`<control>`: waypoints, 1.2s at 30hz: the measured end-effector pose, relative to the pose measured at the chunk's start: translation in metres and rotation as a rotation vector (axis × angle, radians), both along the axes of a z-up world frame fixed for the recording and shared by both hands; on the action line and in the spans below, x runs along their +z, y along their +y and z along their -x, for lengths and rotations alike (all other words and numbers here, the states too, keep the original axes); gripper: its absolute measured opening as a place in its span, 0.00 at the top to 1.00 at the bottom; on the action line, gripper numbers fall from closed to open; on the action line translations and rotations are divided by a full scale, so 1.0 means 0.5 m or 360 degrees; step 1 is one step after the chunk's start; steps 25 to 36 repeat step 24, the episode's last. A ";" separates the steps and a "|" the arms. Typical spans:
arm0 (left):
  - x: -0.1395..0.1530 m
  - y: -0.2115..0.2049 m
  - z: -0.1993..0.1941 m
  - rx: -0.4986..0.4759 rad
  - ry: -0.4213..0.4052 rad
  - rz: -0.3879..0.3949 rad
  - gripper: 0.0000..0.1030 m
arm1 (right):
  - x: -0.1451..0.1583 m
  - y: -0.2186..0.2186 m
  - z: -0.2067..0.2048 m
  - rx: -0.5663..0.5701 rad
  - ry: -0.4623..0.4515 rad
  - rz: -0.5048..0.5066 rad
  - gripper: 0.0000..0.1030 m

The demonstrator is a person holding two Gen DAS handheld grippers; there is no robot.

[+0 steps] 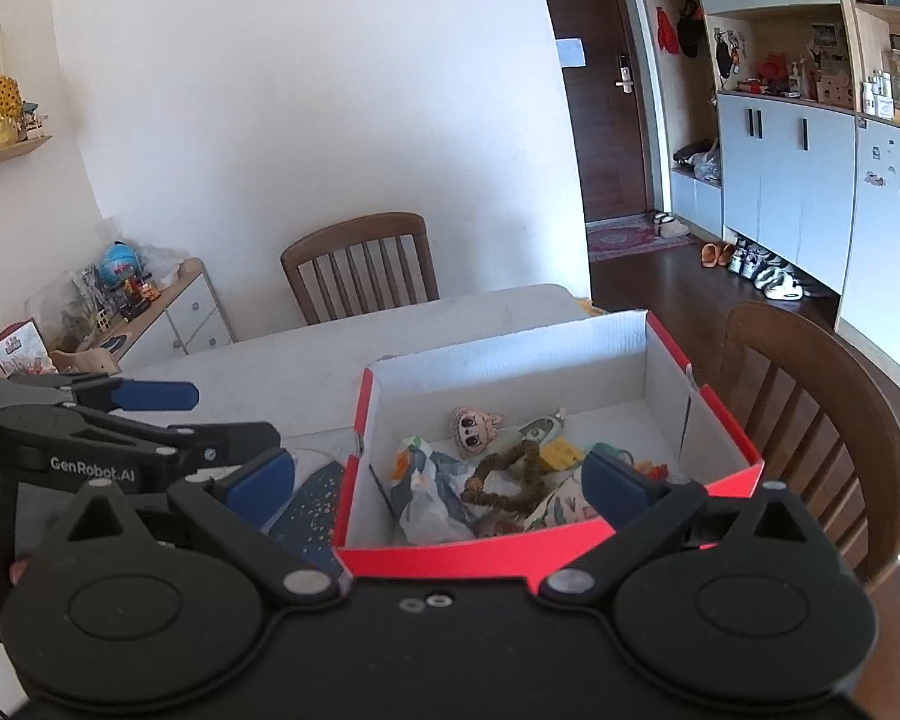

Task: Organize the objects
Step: 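Withdraw both tools up from the red box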

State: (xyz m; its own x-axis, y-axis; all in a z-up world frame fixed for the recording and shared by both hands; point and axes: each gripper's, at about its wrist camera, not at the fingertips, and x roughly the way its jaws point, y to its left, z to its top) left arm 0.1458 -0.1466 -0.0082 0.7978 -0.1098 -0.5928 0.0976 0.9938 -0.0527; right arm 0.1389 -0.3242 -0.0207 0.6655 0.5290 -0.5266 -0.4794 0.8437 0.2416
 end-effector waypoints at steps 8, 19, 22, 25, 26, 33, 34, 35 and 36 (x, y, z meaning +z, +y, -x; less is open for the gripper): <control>-0.010 0.005 0.015 -0.0043 -0.0020 -0.0027 0.00 | -0.003 0.009 0.034 -0.0069 -0.0029 -0.0010 0.01; -0.021 0.023 0.023 -0.0036 -0.0012 -0.0046 0.00 | -0.017 0.026 0.046 -0.0138 -0.0024 0.0011 0.01; -0.021 0.035 0.022 -0.0023 -0.0005 -0.0023 0.00 | -0.018 0.029 0.046 -0.0146 -0.0021 0.0009 0.01; -0.019 0.043 0.023 -0.0014 -0.0011 -0.0013 0.00 | -0.019 0.033 0.045 -0.0147 -0.0015 0.0012 0.01; -0.019 0.043 0.023 -0.0014 -0.0011 -0.0013 0.00 | -0.019 0.033 0.045 -0.0147 -0.0015 0.0012 0.01; -0.019 0.043 0.023 -0.0014 -0.0011 -0.0013 0.00 | -0.019 0.033 0.045 -0.0147 -0.0015 0.0012 0.01; -0.019 0.043 0.023 -0.0014 -0.0011 -0.0013 0.00 | -0.019 0.033 0.045 -0.0147 -0.0015 0.0012 0.01; -0.019 0.043 0.023 -0.0014 -0.0011 -0.0013 0.00 | -0.019 0.033 0.045 -0.0147 -0.0015 0.0012 0.01; -0.019 0.043 0.023 -0.0014 -0.0011 -0.0013 0.00 | -0.019 0.033 0.045 -0.0147 -0.0015 0.0012 0.01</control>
